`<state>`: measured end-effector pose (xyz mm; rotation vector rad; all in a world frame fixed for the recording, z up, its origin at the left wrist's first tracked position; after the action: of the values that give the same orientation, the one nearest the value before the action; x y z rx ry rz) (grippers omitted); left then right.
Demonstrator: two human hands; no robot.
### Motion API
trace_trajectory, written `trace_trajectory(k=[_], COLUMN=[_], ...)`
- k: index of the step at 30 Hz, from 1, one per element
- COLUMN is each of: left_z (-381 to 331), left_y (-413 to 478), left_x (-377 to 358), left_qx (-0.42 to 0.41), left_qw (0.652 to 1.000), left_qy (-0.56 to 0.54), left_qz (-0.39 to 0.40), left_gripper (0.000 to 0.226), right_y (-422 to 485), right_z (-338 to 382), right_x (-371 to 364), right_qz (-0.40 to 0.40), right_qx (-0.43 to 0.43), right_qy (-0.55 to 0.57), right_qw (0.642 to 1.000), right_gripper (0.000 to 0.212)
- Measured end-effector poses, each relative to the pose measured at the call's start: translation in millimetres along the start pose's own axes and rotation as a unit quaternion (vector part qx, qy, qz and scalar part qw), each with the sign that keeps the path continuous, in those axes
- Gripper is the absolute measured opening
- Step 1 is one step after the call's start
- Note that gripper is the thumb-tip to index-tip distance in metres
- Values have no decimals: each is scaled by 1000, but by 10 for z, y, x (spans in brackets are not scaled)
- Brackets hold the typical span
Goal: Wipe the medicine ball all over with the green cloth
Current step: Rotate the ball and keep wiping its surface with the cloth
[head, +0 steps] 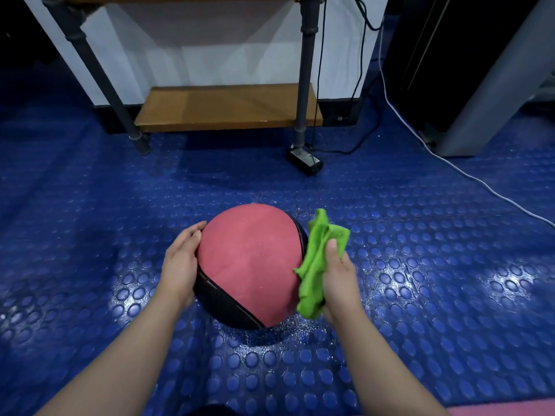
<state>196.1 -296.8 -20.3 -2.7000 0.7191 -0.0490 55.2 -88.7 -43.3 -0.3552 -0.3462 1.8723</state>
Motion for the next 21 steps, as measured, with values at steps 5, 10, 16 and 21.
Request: trace_trajectory(k=[5, 10, 16, 21], left_z=[232, 317, 289, 47], left_y=[-62, -183, -238, -219], left_x=[56, -119, -259, -412], left_qx=[243, 247, 118, -16], left_qw=[965, 962, 987, 992], left_qy=[-10, 0, -14, 34], left_qz=[94, 114, 108, 120], left_gripper=[67, 69, 93, 93], right_y=[72, 116, 98, 135], right_z=[-49, -80, -200, -187], right_x=[-92, -13, 213, 307], right_qz=[43, 12, -27, -48], right_qx=[-58, -90, -114, -123], right_qy=[-30, -3, 64, 89], right_qw=[997, 996, 991, 987], right_gripper=[28, 33, 36, 38])
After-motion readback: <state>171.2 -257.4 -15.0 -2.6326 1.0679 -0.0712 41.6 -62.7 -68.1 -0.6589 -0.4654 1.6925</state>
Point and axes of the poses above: each hand's wrist, its own y-axis towards the middle knuckle, its own x-axis out of the back of the hand, z = x × y, the point moved 4 cm from there along y, towards the middle knuckle, and after that the axes turned 4 degrees about -y, right-handed, at the moved point
